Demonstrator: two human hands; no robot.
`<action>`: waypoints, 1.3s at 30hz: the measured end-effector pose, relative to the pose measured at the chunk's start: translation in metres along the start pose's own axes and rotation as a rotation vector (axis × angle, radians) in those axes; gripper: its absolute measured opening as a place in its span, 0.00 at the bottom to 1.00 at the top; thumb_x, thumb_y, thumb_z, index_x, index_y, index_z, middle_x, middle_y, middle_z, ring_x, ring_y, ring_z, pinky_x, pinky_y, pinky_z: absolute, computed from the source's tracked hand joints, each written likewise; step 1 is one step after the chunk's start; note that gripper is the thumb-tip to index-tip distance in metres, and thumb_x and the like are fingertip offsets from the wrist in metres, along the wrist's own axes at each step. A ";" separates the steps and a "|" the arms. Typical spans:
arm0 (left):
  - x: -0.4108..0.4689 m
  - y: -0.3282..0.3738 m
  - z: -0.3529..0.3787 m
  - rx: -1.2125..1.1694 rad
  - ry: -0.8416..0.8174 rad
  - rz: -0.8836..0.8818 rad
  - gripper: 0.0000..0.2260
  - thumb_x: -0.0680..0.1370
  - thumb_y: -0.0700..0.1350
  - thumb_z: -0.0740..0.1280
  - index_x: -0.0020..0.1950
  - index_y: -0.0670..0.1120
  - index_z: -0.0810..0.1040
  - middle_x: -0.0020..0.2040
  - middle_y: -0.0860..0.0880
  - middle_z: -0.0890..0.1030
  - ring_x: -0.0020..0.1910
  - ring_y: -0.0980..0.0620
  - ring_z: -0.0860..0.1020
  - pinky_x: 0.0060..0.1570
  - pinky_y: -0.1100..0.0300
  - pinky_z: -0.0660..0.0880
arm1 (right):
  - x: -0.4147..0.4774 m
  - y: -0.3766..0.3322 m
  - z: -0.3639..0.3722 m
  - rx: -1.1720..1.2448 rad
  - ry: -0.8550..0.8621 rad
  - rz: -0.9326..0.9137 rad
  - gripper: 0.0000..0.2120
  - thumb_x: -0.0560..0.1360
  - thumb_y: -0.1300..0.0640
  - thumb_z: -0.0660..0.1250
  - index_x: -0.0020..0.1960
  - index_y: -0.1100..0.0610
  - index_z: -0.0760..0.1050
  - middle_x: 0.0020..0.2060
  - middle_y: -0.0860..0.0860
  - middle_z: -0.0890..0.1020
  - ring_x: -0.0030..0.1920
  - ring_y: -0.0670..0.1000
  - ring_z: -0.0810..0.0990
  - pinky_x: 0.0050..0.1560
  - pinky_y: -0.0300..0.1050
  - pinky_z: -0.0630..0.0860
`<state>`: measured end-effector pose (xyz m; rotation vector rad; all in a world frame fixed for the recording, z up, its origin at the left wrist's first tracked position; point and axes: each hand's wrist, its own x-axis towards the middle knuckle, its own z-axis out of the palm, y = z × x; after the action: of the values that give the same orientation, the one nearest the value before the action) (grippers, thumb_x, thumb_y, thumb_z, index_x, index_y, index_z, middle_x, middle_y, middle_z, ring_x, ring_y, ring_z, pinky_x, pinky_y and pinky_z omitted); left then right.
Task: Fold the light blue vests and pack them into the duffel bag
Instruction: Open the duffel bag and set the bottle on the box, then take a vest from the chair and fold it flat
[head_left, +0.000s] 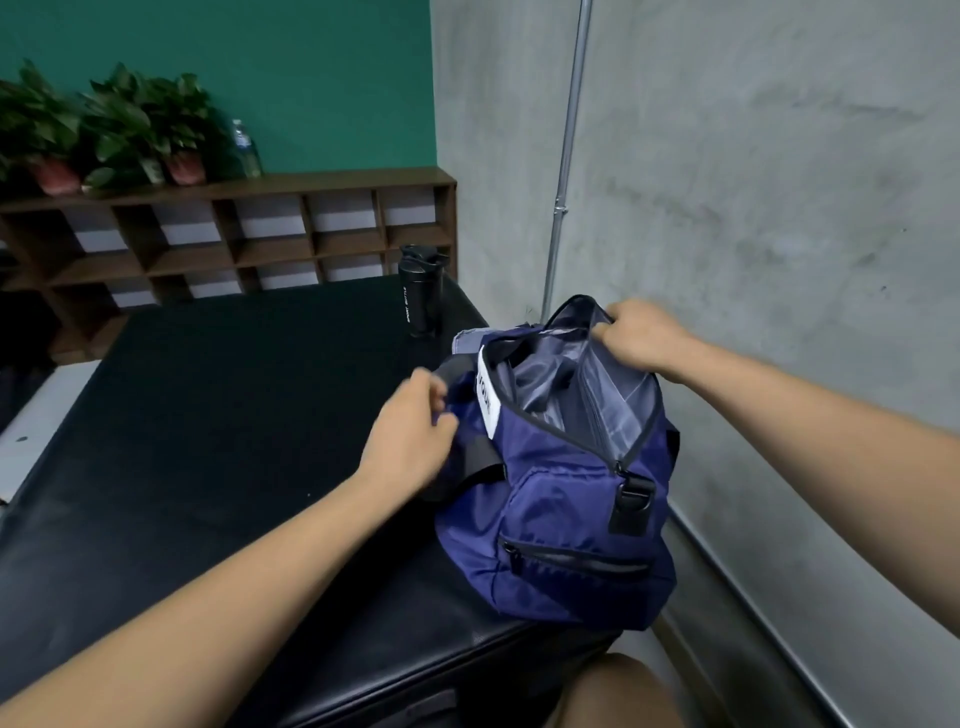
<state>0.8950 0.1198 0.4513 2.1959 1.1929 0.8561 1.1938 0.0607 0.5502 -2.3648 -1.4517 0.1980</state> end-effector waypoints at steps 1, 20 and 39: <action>0.006 0.014 -0.008 -0.004 0.039 0.171 0.18 0.75 0.37 0.67 0.63 0.51 0.74 0.59 0.51 0.76 0.56 0.47 0.79 0.57 0.51 0.76 | 0.000 -0.003 -0.001 -0.015 0.009 -0.032 0.13 0.84 0.55 0.62 0.43 0.61 0.74 0.44 0.60 0.80 0.46 0.61 0.77 0.41 0.49 0.65; 0.002 0.015 -0.038 0.967 -0.300 0.640 0.17 0.77 0.55 0.47 0.41 0.52 0.72 0.39 0.47 0.83 0.39 0.44 0.79 0.51 0.51 0.66 | -0.006 0.002 0.028 0.044 -0.135 0.001 0.08 0.81 0.58 0.60 0.50 0.59 0.78 0.42 0.61 0.86 0.33 0.63 0.86 0.34 0.55 0.85; -0.051 -0.012 -0.128 0.283 -0.125 0.244 0.05 0.80 0.52 0.63 0.53 0.59 0.78 0.49 0.58 0.79 0.50 0.55 0.75 0.56 0.46 0.76 | -0.065 -0.115 0.020 -0.141 0.071 -0.349 0.32 0.78 0.45 0.68 0.79 0.54 0.65 0.71 0.58 0.74 0.69 0.63 0.74 0.69 0.60 0.73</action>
<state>0.7743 0.0978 0.5153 2.6237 1.0530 0.6617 1.0618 0.0544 0.5695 -2.1491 -1.8641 -0.0796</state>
